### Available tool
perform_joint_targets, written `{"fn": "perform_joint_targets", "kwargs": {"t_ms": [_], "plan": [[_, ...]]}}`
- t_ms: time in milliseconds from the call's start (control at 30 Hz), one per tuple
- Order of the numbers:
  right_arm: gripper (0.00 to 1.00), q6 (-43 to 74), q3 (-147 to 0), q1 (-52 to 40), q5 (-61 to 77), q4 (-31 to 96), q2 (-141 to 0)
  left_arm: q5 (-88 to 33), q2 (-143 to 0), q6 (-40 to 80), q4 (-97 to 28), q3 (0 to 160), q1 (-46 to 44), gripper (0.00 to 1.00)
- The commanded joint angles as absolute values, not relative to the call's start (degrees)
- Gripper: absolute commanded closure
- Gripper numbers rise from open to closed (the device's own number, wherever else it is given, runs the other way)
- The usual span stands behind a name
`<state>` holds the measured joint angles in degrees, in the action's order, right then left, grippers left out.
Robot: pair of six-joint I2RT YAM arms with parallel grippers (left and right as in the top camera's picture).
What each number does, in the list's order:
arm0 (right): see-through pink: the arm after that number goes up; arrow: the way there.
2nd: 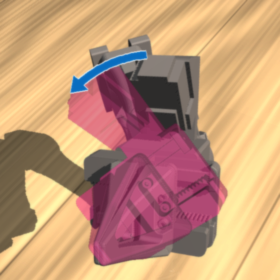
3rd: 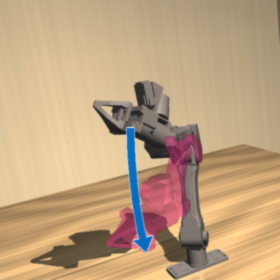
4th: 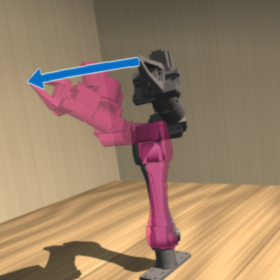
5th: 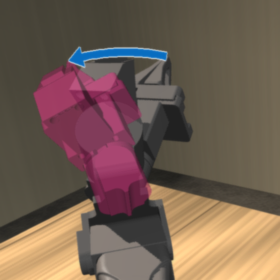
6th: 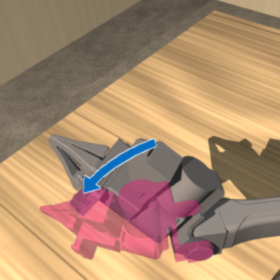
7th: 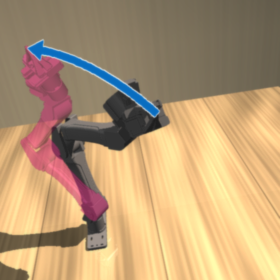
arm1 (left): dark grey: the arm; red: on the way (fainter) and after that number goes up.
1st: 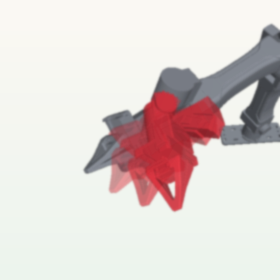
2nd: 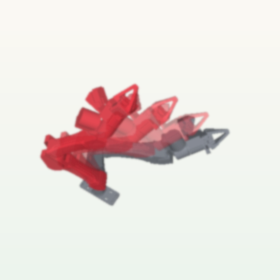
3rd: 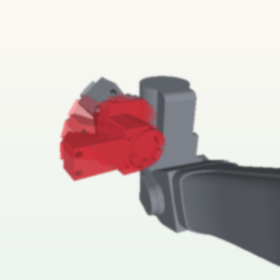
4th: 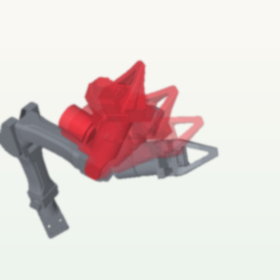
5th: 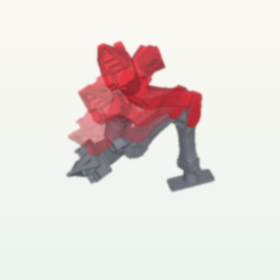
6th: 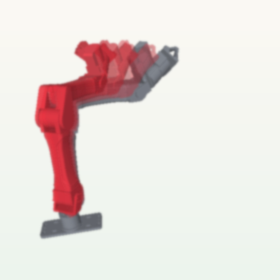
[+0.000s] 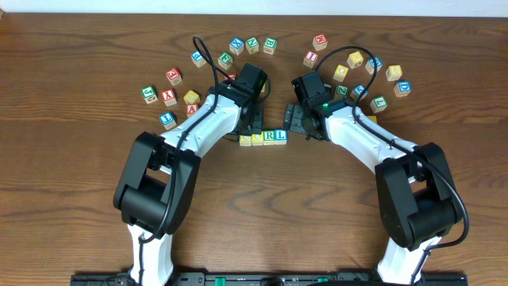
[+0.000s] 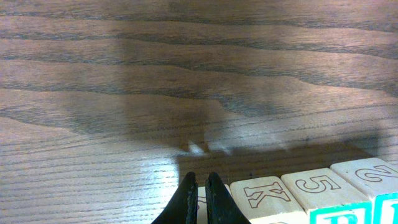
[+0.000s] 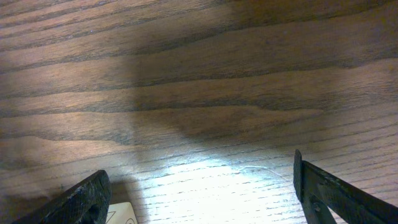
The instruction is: Spell out CORL
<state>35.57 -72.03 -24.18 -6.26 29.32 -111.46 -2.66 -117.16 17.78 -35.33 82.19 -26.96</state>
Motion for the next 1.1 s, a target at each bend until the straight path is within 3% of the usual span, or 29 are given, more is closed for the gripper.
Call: {"fn": "perform_joint_targets", "kwargs": {"t_ms": [0,400,633,1067], "plan": [[0.11,36.2,-71.8,-24.5,-7.4,29.3,-110.0,-2.1,-117.4,16.1,-36.0,83.8,-26.0,0.93],[0.05,36.2,-71.8,-24.5,-7.4,29.3,-110.0,-2.2,-114.1,18.8,-46.2,86.7,-19.3,0.93],[0.06,36.2,-71.8,-24.5,-7.4,29.3,-110.0,-8.6,-114.1,18.8,-47.1,84.0,-20.5,0.93],[0.06,36.2,-71.8,-24.5,-7.4,29.3,-110.0,-8.4,-114.1,18.8,-46.9,79.8,-22.4,0.92]]}}
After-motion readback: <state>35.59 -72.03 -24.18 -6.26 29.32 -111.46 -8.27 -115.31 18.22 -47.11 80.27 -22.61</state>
